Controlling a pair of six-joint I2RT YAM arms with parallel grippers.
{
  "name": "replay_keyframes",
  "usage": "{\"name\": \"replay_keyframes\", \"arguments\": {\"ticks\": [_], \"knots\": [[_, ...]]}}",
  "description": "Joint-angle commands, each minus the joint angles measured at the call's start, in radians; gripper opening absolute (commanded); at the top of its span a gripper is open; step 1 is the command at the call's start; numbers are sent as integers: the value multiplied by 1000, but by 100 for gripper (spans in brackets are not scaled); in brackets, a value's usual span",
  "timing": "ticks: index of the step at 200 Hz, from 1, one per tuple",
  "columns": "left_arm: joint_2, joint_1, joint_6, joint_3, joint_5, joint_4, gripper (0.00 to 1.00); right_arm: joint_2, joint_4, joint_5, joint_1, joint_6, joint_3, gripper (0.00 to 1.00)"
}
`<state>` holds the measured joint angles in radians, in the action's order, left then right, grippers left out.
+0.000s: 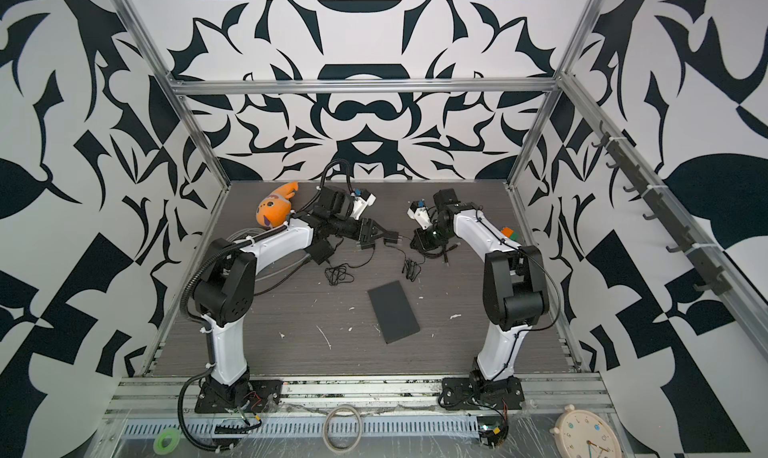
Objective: Insert the plug into the switch port
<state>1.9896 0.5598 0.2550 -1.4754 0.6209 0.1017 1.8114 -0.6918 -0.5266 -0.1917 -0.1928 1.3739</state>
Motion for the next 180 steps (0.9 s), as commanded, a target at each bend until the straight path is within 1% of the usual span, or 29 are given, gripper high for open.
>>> {"name": "replay_keyframes", "arguments": {"ticks": [1,35,48,70,86,101,116,138,148,180], "knots": [[48,0,-128,-22,79,56,56,-10,-41,-91,-18,-58,25,1],[83,-3,-150,-51,137,57,56,0,-72,-110,-41,-89,34,1],[90,-3,-144,-56,130,57,56,0,-75,-109,-46,-94,33,1],[83,-15,-151,-48,84,77,56,-1,-70,-102,-47,-89,34,1],[71,-43,-108,-15,86,32,56,-1,-81,-116,-46,-97,42,1],[65,-63,-88,5,109,8,56,-4,-80,-125,-47,-99,42,1],[60,-64,-94,8,135,10,56,4,-78,-128,-47,-98,44,1],[52,-60,-99,7,206,13,49,21,-84,-128,-54,-101,50,0],[51,-58,-109,8,227,18,49,26,-81,-129,-54,-100,49,0],[58,-55,-125,4,239,44,48,32,-78,-140,-55,-99,56,0]]}}
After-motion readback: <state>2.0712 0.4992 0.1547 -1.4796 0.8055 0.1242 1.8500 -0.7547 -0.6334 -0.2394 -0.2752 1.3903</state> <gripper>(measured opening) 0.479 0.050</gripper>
